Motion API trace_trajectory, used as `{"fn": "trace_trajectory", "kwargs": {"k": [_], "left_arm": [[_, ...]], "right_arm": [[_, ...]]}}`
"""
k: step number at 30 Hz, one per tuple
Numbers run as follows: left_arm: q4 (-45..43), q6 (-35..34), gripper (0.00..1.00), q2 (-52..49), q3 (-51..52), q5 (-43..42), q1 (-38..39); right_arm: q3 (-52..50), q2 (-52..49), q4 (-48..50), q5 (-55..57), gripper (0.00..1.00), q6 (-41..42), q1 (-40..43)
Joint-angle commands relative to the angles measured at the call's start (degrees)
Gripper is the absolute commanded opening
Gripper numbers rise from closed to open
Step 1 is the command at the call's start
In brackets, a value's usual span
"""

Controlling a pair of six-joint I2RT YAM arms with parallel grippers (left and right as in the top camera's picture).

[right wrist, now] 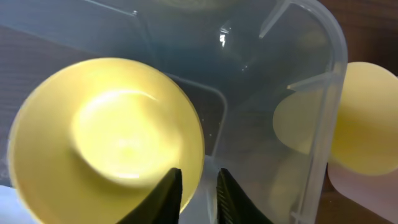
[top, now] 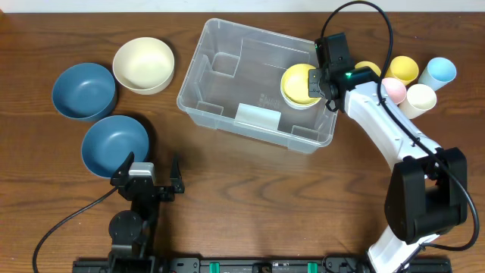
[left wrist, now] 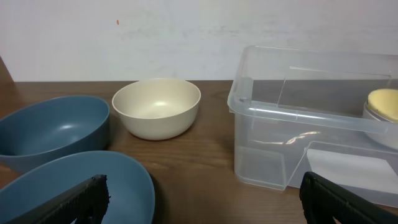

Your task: Pack container

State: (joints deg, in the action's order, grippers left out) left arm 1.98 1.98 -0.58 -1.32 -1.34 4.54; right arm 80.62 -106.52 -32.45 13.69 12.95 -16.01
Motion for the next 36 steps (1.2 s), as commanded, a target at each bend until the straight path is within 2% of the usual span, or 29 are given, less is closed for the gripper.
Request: {"fn": "trace_trajectory", "kwargs": {"k": [1,9,16,24,32,36], "left_arm": [[2.12,0.79,0.98,0.35,1.09,0.66,-0.28],[2.1,0.79,0.98,0.35,1.09,0.63,-0.28],[2.12,0.79,0.98,0.35,1.09,0.66,-0.28],[2.1,0.79,0.98,0.35,1.09,0.66,-0.28],[2.1,0.79,0.98,0.35,1.09,0.66,-0.28],[2.1,0.79,0.98,0.35,1.09,0.66,-0.28]], "right_arm": [[0.7,-1.42,0.09,0.2,0.25,-0.22,-0.2],[1.16,-0.35,-2.58,-2.56,0.37,-0.81,-0.2],[4.24,2.47,-8.5,-9.18,0.44,-0.85,-0.44],[9.68,4.76,-13.44,-15.06,0.45,-2.56,-2.03],[13.79,4.79,-24.74,-25.9,0.44,-4.07,-6.27],[13.77,4.79,-31.61,-27.67,0.44,-5.16,-9.73]]}}
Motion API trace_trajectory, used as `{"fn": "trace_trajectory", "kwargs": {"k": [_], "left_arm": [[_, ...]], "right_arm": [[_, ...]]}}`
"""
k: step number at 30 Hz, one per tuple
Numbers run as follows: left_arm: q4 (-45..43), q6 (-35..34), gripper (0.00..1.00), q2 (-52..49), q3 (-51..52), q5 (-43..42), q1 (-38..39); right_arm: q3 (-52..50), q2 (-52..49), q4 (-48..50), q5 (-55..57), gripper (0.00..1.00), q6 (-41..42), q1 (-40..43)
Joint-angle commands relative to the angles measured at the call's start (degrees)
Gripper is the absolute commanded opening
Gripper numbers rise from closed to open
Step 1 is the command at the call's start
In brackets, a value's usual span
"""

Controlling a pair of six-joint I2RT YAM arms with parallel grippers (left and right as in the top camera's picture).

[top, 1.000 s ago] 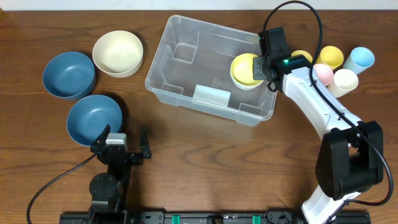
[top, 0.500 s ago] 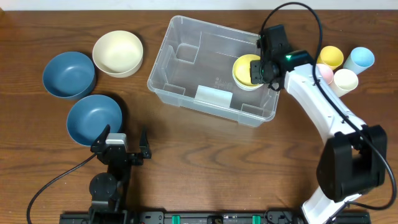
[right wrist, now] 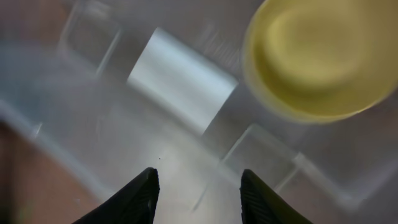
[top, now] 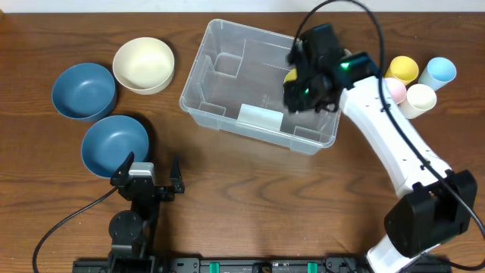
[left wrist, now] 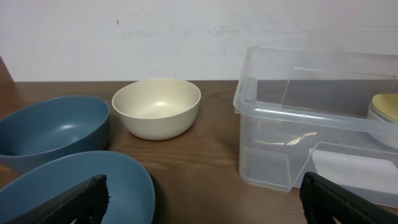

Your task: Pack container

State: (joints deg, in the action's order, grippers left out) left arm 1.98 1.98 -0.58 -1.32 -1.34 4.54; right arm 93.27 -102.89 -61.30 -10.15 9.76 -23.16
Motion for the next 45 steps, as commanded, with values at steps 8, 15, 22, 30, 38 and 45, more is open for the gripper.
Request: {"fn": "trace_trajectory", "kwargs": {"k": [8,15,22,30,38,45], "left_arm": [[2.12,0.79,0.98,0.35,1.09,0.66,-0.28],[2.1,0.79,0.98,0.35,1.09,0.66,-0.28],[2.1,0.79,0.98,0.35,1.09,0.66,-0.28],[2.12,0.79,0.98,0.35,1.09,0.66,-0.28],[2.12,0.79,0.98,0.35,1.09,0.63,-0.28],[2.1,0.79,0.98,0.35,1.09,0.63,-0.28]], "right_arm": [[1.11,1.18,-8.92,-3.82,0.4,-3.21,-8.35],[0.74,1.16,-12.28,-3.43,0.4,-3.82,-12.68],[-1.92,1.16,-13.86,1.6,0.39,0.63,-14.01],[-4.55,1.16,-16.79,5.99,0.38,3.56,-14.01],[-5.66,1.16,-18.03,13.25,0.38,8.04,-13.99],[-5.77,1.16,-18.47,17.88,0.38,10.58,-13.86]]}}
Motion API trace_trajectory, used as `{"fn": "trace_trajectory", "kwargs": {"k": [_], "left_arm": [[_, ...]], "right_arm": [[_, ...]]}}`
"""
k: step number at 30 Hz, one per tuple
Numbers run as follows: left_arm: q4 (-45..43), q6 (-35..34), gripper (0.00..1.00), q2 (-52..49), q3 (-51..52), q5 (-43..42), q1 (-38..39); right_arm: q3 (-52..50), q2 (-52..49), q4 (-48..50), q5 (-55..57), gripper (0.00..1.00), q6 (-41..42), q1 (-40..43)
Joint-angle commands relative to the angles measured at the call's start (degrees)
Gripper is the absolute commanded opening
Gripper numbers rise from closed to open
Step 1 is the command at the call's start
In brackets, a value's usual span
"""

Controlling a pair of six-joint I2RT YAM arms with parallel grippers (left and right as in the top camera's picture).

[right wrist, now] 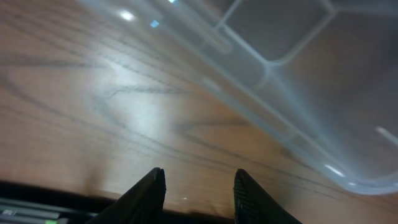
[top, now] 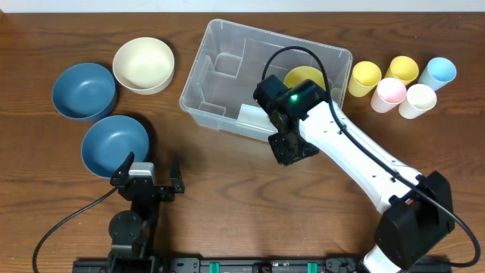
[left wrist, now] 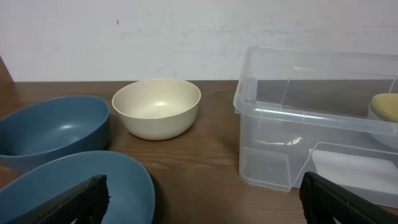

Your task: Pack container

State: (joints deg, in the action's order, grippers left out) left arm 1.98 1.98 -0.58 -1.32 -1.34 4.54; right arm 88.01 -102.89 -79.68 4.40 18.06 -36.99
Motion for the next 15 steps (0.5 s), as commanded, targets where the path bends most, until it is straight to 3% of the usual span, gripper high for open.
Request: {"fn": "trace_trajectory", "kwargs": {"k": [1,15], "left_arm": [[2.1,0.79,0.98,0.35,1.09,0.66,-0.28],[2.12,0.79,0.98,0.35,1.09,0.66,-0.28]], "right_arm": [[-0.5,1.16,-0.11,3.72,0.38,2.29,0.07],[-4.02,1.16,2.32,5.95,0.37,2.62,4.22]]}}
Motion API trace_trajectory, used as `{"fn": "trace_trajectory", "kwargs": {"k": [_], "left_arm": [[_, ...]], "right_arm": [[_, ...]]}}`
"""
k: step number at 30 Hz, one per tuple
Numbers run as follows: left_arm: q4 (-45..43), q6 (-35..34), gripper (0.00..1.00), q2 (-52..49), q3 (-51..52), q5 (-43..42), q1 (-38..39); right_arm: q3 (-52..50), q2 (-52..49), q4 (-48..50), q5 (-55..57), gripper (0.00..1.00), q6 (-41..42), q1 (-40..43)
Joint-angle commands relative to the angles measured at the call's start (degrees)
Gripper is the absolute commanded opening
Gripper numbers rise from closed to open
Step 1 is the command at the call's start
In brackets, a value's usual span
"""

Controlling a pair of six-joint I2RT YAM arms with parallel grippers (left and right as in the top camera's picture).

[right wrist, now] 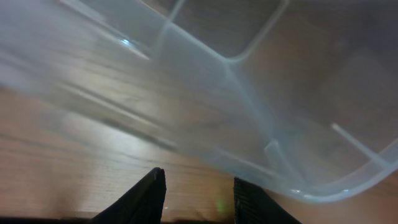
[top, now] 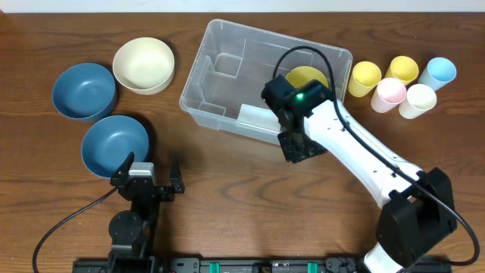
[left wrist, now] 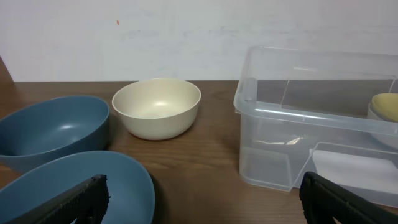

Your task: Pack container

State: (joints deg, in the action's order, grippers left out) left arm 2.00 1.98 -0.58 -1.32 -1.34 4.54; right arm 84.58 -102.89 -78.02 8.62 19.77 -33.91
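The clear plastic container [top: 227,95] sits at the table's back centre, with a yellow bowl [top: 307,78] lying in its right end. My right gripper [top: 297,148] hangs open and empty just in front of the container's near wall. Its wrist view shows that gripper [right wrist: 198,193] over bare wood, with the container [right wrist: 261,93] filling the upper frame. My left gripper [top: 148,178] rests open at the front left. Ahead of that gripper [left wrist: 202,199] lies a blue bowl [left wrist: 87,186] and further right the container [left wrist: 311,130].
A cream bowl [top: 143,65] and two blue bowls [top: 83,91] [top: 115,144] lie at the left. Several cups stand right of the container: yellow [top: 365,77], pink [top: 391,92], cream [top: 420,98], light blue [top: 440,72].
My right gripper has shifted a little to the right along the container's near wall, still open and empty. The left arm, bowls and cups have not moved.
My right gripper first held the yellow bowl's rim over the container's right end. Then it was open above the container's middle with the bowl left inside. Later it stood over the table in front of the near wall, where it still is.
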Motion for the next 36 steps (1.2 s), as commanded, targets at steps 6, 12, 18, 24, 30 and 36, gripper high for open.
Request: {"fn": "trace_trajectory", "kwargs": {"k": [6,12,18,24,30,36], "left_arm": [[2.1,0.79,0.98,0.35,1.09,0.66,-0.28],[2.08,0.79,0.98,0.35,1.09,0.66,-0.28],[2.08,0.79,0.98,0.35,1.09,0.66,-0.28],[2.08,0.79,0.98,0.35,1.09,0.66,-0.28],[2.08,0.79,0.98,0.35,1.09,0.66,-0.28],[2.08,0.79,0.98,0.35,1.09,0.66,-0.28]], "right_arm": [[-0.59,1.16,3.52,3.91,0.36,-0.11,2.25],[-0.59,1.16,5.66,6.6,0.36,-1.49,4.26],[-0.59,1.16,8.52,6.6,0.36,-3.67,7.61],[-0.31,1.4,9.88,3.96,0.32,-6.27,7.96],[3.87,6.4,9.46,-1.53,0.34,-7.19,4.83],[8.96,13.86,8.37,-1.97,0.53,-5.14,7.21]]}}
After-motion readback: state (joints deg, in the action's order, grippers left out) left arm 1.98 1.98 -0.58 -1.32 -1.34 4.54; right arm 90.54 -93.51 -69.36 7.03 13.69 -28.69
